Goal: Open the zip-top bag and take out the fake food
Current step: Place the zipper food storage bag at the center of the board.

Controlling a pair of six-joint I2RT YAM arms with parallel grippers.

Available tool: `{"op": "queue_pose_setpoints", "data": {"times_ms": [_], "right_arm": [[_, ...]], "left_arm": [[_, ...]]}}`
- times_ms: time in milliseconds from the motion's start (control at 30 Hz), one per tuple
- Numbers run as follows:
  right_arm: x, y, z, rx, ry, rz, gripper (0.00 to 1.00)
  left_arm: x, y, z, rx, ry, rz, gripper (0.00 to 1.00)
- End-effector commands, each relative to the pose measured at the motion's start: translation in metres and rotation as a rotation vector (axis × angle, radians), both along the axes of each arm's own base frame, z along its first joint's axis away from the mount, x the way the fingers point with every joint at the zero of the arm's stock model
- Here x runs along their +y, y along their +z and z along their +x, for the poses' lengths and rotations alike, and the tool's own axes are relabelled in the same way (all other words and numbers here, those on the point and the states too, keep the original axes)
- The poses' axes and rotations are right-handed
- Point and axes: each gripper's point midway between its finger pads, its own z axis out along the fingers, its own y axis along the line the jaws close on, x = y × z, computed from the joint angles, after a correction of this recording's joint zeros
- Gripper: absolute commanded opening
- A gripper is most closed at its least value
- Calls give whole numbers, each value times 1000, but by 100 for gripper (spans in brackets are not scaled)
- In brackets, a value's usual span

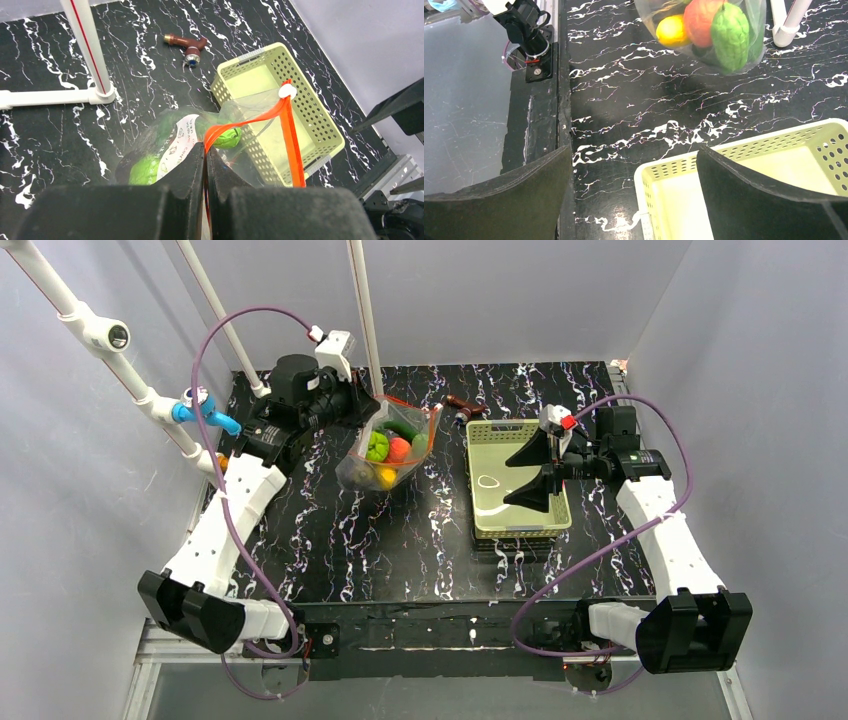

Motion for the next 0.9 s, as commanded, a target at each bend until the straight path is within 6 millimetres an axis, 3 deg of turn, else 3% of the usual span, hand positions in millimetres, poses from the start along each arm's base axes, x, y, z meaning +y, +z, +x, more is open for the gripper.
{"op": "queue_pose_setpoints", "data": {"times_ms": [0,333,500,700,733,867], "right_arm": [[0,6,-2,-29,8,16,100],[-1,5,-2,-21,4,15,100],[-2,5,-3,-17,2,15,100],[-2,4,-4,-7,3,16,100],[1,9,-17,316,-58,48,100],[0,8,-17,320,-58,48,100]], "left_arm": [[5,43,13,-119,16,-37,0],[15,51,44,-139,65,-37,0],[16,42,49,-126,62,-35,0],[11,9,37,-51,29,-45,0],[10,4,34,-36,23,-51,0],[6,-25,22,36,-1,-66,0]]}}
